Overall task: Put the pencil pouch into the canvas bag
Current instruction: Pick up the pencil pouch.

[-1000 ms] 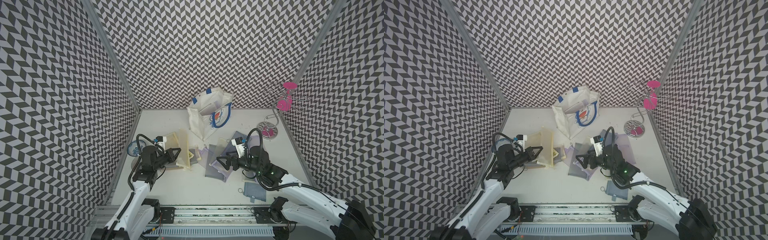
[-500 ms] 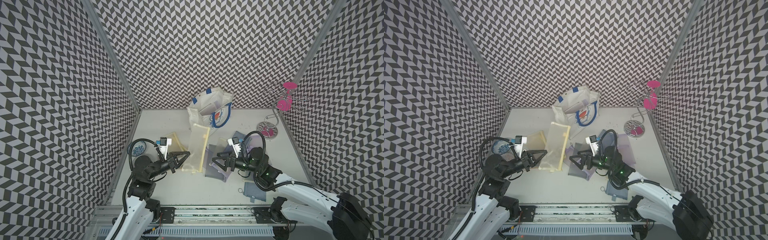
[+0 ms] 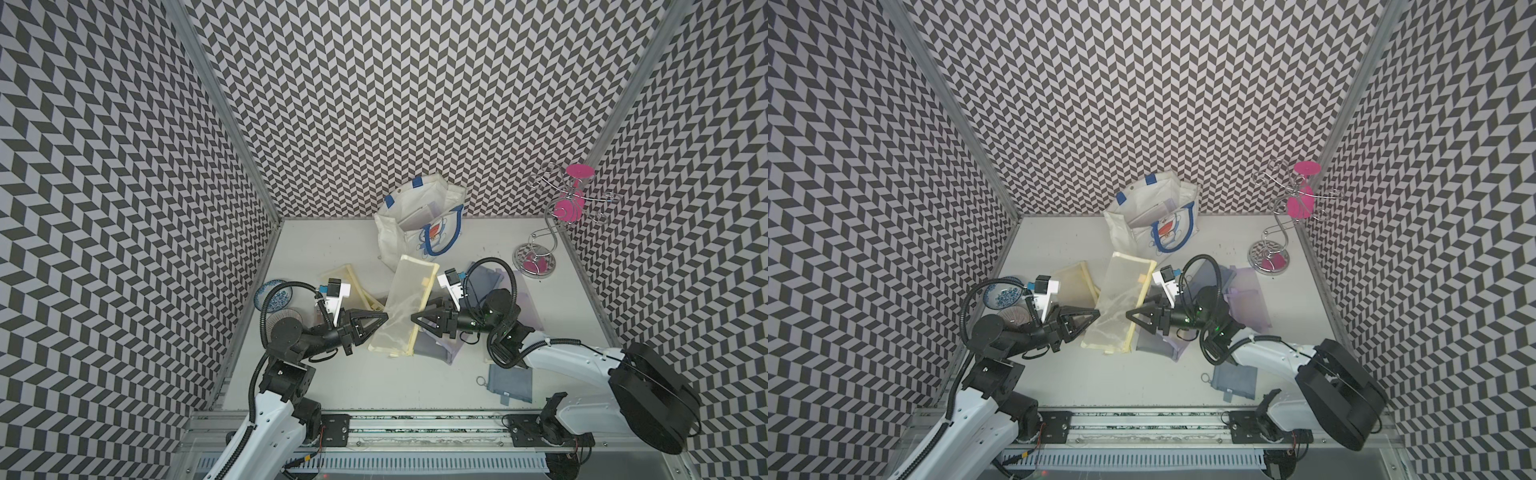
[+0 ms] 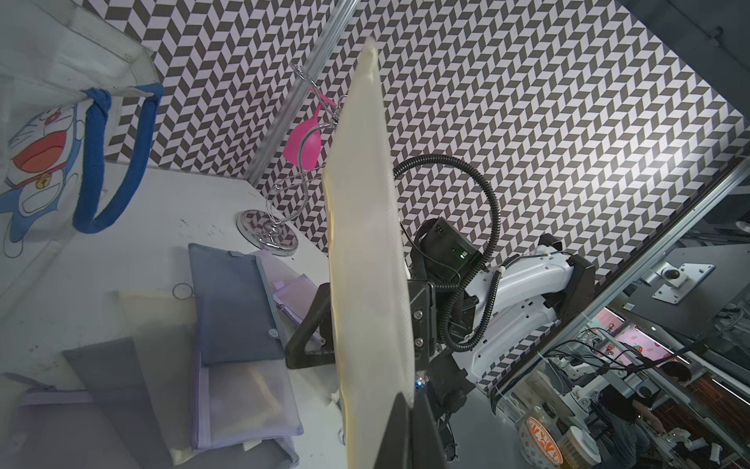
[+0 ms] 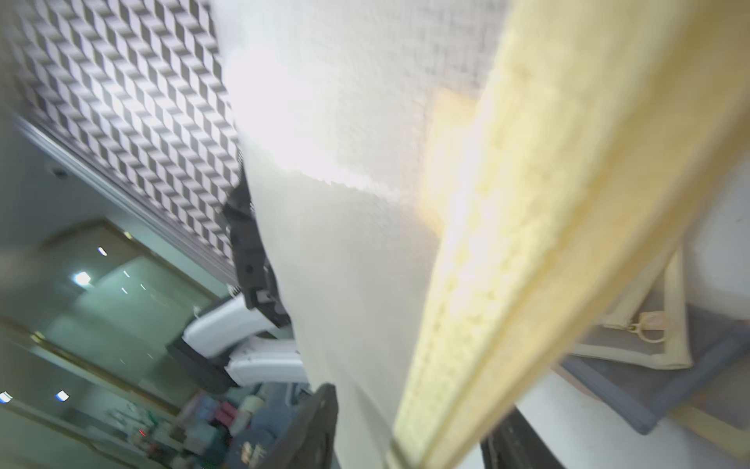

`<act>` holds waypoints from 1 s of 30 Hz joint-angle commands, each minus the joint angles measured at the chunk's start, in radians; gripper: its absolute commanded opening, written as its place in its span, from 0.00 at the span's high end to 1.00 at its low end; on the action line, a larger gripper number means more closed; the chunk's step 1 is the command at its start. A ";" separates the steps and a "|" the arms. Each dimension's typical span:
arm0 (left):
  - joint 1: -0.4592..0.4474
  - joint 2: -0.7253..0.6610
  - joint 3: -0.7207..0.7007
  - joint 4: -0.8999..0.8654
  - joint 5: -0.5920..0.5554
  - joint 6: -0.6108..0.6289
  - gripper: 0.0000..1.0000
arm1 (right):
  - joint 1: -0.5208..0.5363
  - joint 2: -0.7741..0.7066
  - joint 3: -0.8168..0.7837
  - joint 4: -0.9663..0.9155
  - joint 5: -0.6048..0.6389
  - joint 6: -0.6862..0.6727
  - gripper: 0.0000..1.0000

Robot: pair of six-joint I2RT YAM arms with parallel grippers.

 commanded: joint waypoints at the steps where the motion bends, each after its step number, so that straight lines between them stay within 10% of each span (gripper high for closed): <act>1: -0.005 0.016 -0.005 0.018 -0.026 0.011 1.00 | 0.006 0.006 0.016 0.124 -0.028 -0.030 0.67; 5: -0.006 0.029 0.013 -0.037 -0.099 0.036 1.00 | 0.006 0.006 0.029 0.070 -0.009 -0.074 0.99; 9: -0.004 0.069 0.061 -0.195 -0.245 0.124 0.96 | 0.006 -0.018 0.067 -0.088 0.071 -0.130 1.00; 18: -0.002 0.021 0.134 -0.409 -0.617 0.247 0.17 | -0.063 -0.018 0.398 -0.450 0.390 -0.168 1.00; 30: 0.006 -0.012 0.169 -0.495 -0.701 0.303 0.09 | -0.264 0.486 1.116 -0.635 0.547 -0.176 1.00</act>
